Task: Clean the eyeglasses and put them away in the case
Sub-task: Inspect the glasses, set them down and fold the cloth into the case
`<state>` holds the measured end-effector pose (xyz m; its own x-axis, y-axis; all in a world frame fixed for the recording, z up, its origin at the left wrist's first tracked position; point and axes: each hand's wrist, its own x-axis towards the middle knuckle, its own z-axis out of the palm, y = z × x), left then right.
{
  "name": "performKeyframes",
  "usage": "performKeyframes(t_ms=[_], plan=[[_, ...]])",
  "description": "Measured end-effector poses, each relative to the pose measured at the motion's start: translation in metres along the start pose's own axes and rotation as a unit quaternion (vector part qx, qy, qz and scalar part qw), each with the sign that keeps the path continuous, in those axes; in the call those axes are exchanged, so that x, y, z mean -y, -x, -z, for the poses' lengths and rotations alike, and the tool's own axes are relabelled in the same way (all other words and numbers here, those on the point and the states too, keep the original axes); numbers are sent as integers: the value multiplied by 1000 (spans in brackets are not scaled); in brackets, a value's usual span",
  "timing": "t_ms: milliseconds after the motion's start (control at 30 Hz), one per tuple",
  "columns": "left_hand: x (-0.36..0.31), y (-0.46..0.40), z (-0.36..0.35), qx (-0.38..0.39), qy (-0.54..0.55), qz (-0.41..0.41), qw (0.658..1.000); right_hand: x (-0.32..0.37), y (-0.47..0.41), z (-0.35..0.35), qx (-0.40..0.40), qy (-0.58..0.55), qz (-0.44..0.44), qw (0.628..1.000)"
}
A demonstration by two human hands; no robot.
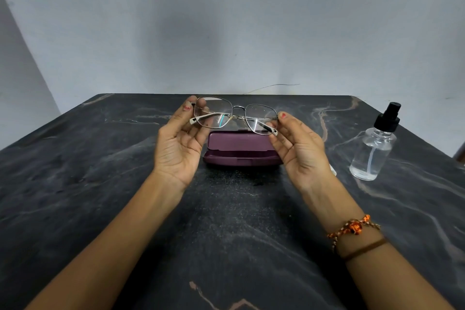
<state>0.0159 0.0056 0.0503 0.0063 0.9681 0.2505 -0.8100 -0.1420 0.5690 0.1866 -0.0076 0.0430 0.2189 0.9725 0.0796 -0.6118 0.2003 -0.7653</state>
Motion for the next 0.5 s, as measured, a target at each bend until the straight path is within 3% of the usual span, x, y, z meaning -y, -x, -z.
performKeyframes(t_ms=[167, 300, 500], plan=[[2, -1, 1, -57, -113, -35, 991, -1, -2, 2, -43, -1, -8, 999], [3, -1, 4, -106, -136, -52, 984, -3, -1, 2, -57, 12, -11, 998], [4, -2, 8, -96, -180, -73, 976, -3, 5, 0, -69, 37, 2, 997]])
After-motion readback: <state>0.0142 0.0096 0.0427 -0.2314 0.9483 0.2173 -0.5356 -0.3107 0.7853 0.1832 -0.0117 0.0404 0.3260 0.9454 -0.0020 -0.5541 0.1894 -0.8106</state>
